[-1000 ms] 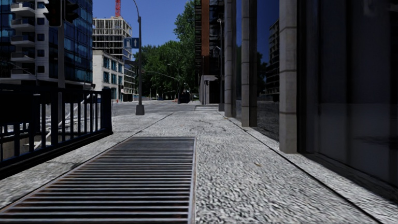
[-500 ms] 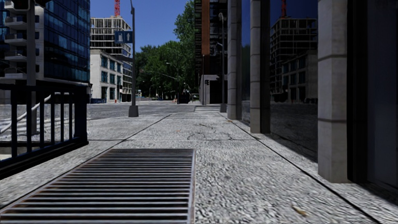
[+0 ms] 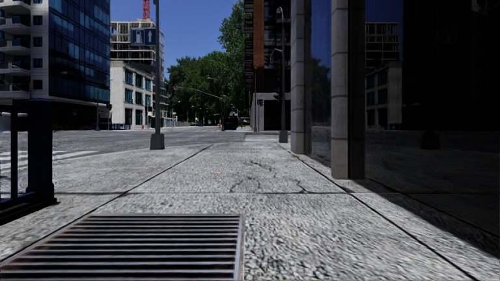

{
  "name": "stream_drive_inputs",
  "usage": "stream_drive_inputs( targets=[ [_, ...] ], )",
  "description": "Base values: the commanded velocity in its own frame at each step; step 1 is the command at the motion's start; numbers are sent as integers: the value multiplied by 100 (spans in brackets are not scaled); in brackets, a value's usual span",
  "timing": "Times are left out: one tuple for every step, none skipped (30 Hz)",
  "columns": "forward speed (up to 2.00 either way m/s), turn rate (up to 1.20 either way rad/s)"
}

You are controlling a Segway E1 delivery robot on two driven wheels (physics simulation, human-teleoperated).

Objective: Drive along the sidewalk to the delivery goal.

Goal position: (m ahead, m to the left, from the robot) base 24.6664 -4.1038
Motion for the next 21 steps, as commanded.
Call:
stream_drive_inputs(
  targets=[
    [200, 0],
    [200, 0],
    [200, 0],
    [200, 0],
    [200, 0],
    [200, 0],
    [200, 0],
    [200, 0],
    [200, 0],
    [200, 0],
    [200, 0],
    [200, 0],
    [200, 0],
    [200, 0],
    [200, 0],
    [200, 0],
    [200, 0],
    [200, 0],
    [200, 0],
    [200, 0],
    [200, 0]
  ],
)
